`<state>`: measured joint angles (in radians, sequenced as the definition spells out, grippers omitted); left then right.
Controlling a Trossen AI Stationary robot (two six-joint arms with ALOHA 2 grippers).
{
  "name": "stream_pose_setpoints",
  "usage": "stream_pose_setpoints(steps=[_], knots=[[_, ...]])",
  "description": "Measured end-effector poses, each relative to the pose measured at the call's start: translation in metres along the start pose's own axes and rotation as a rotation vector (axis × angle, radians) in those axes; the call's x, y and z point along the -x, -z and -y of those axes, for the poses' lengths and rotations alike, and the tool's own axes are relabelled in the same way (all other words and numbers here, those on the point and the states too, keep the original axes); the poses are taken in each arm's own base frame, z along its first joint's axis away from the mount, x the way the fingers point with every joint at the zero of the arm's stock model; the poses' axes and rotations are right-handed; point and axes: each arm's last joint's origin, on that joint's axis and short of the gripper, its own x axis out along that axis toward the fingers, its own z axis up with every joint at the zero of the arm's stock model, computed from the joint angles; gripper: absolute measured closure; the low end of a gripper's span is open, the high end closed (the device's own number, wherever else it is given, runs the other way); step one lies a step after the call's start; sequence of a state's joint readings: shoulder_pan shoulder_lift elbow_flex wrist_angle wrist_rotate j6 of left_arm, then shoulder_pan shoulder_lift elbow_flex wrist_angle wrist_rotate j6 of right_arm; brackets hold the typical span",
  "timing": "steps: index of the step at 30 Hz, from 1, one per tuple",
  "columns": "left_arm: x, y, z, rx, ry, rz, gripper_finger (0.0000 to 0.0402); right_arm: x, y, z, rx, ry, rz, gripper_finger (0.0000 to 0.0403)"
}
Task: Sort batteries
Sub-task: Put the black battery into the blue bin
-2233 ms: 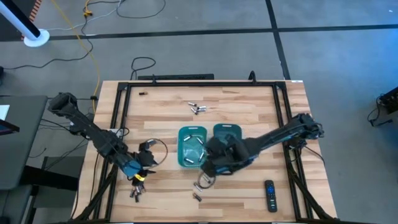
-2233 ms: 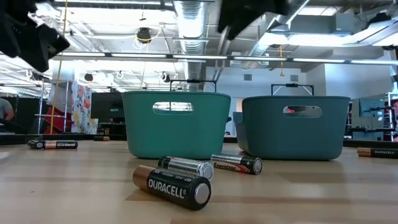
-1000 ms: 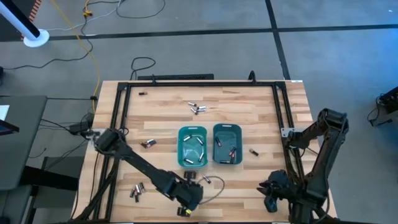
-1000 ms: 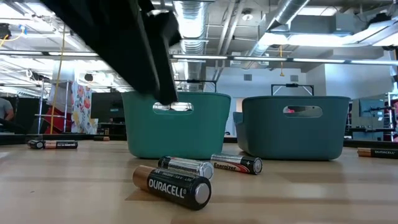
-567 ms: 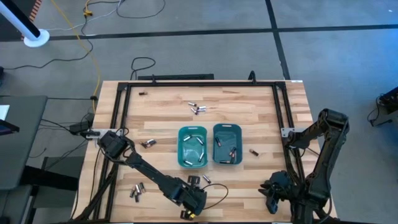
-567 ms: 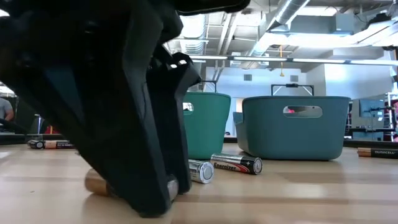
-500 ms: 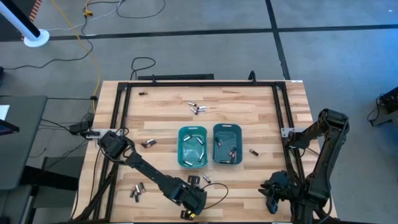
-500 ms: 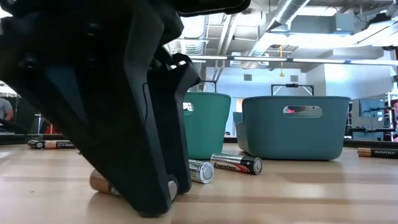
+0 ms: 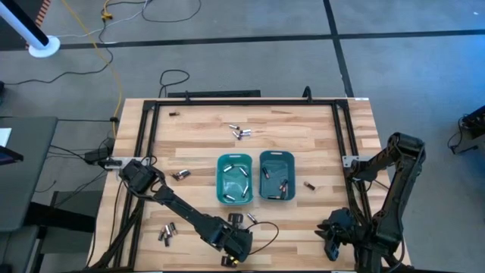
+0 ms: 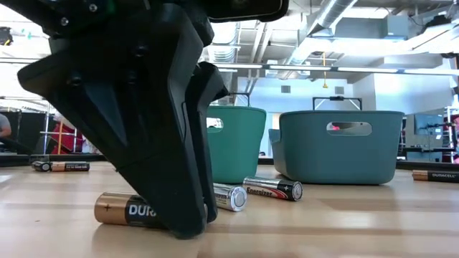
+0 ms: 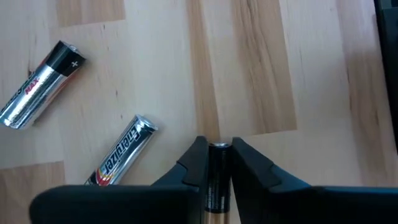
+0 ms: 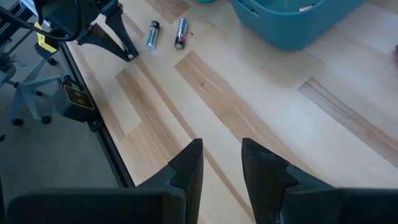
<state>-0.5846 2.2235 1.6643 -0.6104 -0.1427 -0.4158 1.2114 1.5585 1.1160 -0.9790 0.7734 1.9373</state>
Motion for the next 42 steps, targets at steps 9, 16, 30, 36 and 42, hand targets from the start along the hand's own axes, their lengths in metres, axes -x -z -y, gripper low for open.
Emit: stream_pose_setpoints(steps=[9,16,30,36,42], knots=[[0.041,-0.036,0.0,0.043,0.011,0.015,0.0361,0.0,0.0,-0.001,-0.005,-0.004,-0.002,0.0276],[0.081,-0.075,-0.025,0.137,0.01,0.105,0.0361,-0.001,0.0,-0.002,-0.02,-0.013,-0.005,0.0276],[0.095,-0.116,-0.159,0.143,-0.132,0.186,0.0361,-0.008,-0.007,-0.004,-0.05,0.005,0.002,0.0276],[0.094,-0.117,-0.221,0.171,-0.177,0.192,0.0361,-0.012,-0.012,-0.005,-0.067,0.021,0.009,0.0276],[0.07,-0.108,-0.258,0.207,-0.123,0.226,0.0361,-0.02,-0.02,-0.005,-0.083,0.055,0.027,0.0276]])
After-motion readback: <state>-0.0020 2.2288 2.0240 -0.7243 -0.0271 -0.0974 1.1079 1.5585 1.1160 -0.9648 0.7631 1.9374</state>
